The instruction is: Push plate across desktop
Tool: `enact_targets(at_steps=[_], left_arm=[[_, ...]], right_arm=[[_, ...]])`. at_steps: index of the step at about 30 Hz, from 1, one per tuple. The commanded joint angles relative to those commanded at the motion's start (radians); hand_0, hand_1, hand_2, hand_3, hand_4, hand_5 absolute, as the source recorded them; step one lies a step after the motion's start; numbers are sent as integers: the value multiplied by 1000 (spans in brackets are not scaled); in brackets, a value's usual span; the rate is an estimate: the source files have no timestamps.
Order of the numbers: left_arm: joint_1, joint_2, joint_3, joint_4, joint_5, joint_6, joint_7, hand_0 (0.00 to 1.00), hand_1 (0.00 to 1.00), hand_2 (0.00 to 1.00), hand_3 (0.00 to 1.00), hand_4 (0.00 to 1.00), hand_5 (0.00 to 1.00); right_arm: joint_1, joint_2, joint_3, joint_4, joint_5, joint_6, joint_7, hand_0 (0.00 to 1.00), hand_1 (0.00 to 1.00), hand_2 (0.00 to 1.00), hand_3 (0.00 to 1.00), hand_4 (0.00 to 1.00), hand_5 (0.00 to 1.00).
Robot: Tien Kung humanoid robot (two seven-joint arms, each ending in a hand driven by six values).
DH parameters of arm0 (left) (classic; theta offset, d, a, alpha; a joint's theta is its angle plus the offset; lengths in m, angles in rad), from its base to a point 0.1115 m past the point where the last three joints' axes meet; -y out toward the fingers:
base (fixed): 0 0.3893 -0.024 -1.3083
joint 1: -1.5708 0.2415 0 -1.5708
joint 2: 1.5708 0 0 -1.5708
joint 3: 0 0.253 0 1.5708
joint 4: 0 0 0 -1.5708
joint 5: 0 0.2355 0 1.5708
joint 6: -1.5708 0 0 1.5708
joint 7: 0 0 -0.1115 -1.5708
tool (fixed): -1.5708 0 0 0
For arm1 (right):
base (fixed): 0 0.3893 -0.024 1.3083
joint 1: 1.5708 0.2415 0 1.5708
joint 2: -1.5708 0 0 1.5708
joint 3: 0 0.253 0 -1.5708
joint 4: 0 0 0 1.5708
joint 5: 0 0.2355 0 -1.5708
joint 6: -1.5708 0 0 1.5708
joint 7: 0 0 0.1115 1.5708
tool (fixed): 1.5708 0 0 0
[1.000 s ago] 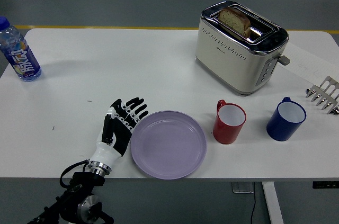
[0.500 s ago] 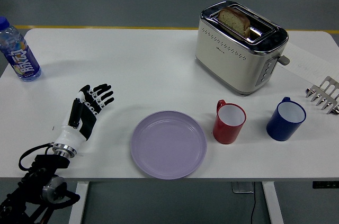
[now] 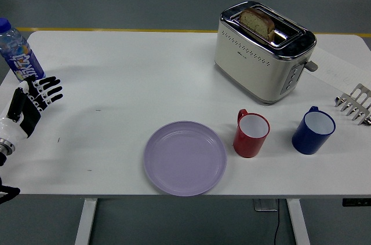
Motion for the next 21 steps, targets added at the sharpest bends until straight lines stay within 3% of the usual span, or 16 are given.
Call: enact_targets(at_steps=[9,21], left_arm=[[20,21,-105,30,-35,13,-7,769,775,746,650,508,998],[38,20,-133,41,-32,22,-10,768,774,744,651,529,998]], right_arm=[[1,0,-4,1,5,1,1,566,550,666,591,337,403],[5,-2,-8,1,11,1,3,566,550,666,591,338,404]])
